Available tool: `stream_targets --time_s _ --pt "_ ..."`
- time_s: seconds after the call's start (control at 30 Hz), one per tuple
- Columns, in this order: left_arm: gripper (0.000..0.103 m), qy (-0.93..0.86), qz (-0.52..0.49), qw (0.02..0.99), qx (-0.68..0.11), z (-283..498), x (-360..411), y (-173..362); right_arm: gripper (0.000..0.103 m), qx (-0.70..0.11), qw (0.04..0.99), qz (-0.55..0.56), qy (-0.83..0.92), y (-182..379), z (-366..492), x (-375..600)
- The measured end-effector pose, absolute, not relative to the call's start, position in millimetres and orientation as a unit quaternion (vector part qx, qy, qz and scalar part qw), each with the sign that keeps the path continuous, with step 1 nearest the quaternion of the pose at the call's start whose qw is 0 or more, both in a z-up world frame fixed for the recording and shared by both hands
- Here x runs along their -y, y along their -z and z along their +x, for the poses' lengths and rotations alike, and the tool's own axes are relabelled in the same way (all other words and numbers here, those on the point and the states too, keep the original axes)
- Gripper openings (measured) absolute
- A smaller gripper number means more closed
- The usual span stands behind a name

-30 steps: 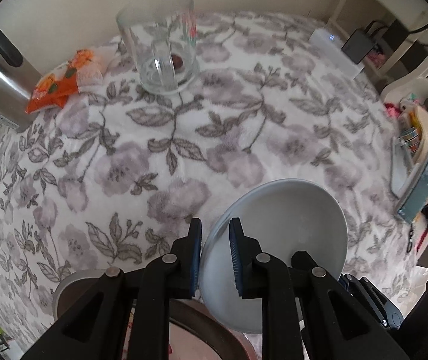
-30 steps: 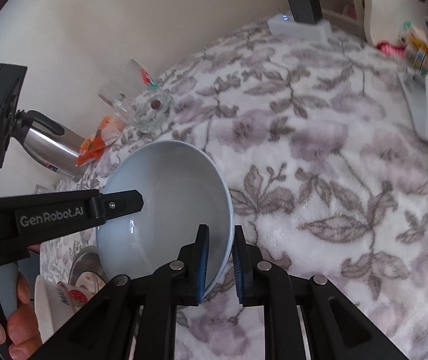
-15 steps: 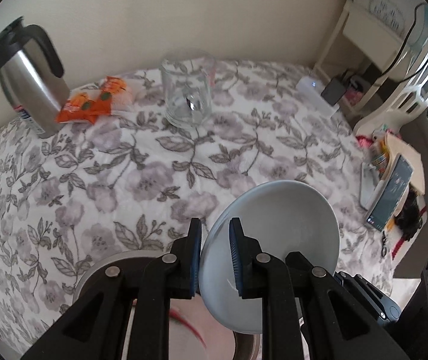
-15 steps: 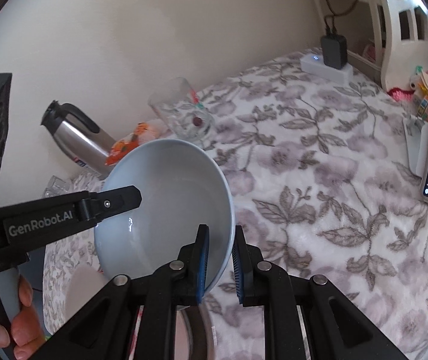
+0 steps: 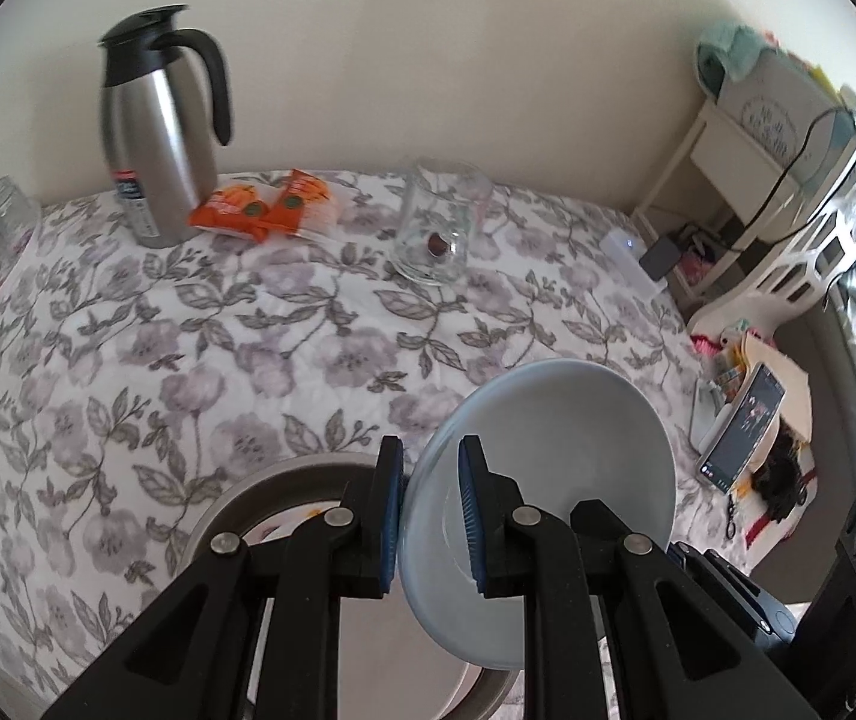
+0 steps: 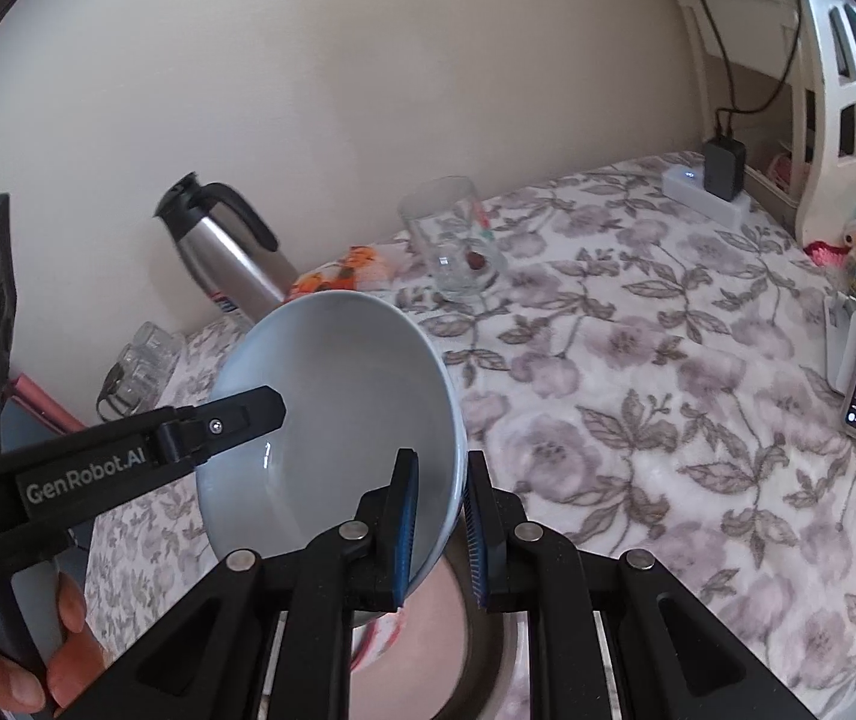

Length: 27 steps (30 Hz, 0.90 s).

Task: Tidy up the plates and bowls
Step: 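Lift the round bowl with both tools and carry it over the basin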

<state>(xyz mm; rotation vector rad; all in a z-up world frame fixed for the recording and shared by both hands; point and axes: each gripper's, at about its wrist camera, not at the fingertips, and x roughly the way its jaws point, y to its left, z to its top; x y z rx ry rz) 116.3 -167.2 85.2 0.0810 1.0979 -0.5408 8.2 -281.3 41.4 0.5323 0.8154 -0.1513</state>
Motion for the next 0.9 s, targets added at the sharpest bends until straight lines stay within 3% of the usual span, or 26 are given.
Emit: stream_targets --time_s 0.33,0.9 --pt "0.019 0.24 -0.004 0.833 -0.499 97.8 110.7 -99.1 0.016 -0.394 0.888 0.233 0.039 -48.0 -2.7 239.3" --pt "0.019 0.236 -0.034 0.819 -0.522 82.3 71.8 -69.0 0.016 -0.423 0.886 0.187 0.04 -36.9 -3.1 208.5"
